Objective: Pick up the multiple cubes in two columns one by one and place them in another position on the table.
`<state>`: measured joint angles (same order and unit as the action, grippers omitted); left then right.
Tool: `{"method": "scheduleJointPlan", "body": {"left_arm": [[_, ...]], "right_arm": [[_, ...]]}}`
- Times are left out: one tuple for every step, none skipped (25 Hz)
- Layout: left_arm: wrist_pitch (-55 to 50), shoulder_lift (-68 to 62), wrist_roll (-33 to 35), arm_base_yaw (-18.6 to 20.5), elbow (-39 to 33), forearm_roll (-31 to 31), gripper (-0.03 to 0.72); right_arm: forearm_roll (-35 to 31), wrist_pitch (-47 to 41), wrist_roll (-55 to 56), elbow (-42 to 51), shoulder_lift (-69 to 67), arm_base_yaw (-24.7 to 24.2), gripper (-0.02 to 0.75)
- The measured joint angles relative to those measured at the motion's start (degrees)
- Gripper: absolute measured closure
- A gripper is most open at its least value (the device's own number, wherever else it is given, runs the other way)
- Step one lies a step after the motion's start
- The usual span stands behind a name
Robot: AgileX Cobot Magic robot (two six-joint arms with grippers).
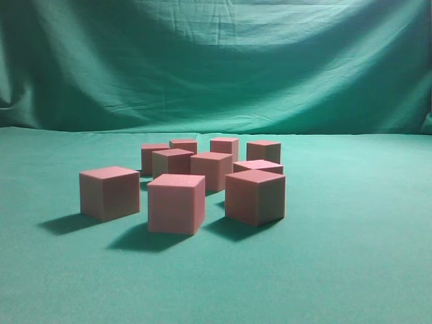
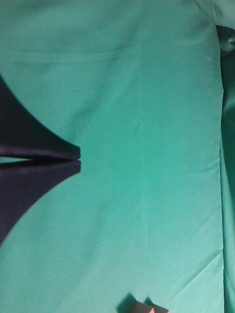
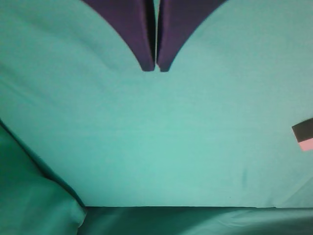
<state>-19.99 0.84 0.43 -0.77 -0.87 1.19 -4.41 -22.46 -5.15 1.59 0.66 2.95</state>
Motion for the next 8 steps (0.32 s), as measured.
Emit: {"method": "scheduleJointPlan", "body": {"left_arm": [[0.0,0.0,0.0,0.0,0.0,0.0,0.688],[0.0,0.0,0.0,0.0,0.0,0.0,0.688],[0.0,0.0,0.0,0.0,0.0,0.0,0.688],[0.0,0.0,0.0,0.0,0.0,0.0,0.688],[0.0,0.0,0.0,0.0,0.0,0.0,0.688],[0.0,0.0,0.0,0.0,0.0,0.0,0.688],[0.0,0.0,0.0,0.0,0.0,0.0,0.688],[0.0,0.0,0.0,0.0,0.0,0.0,0.688]], "right_arm": [[0.0,0.0,0.0,0.0,0.0,0.0,0.738],[0.0,0.0,0.0,0.0,0.0,0.0,0.738],[0.0,0.0,0.0,0.0,0.0,0.0,0.738],[0.0,0.0,0.02,0.0,0.0,0.0,0.738],[0.0,0.0,0.02,0.0,0.0,0.0,0.738],[0.0,0.0,0.02,0.0,0.0,0.0,0.738],[0.0,0.0,0.02,0.0,0.0,0.0,0.738],[0.0,0.0,0.11,0.0,0.0,0.0,0.738]]}}
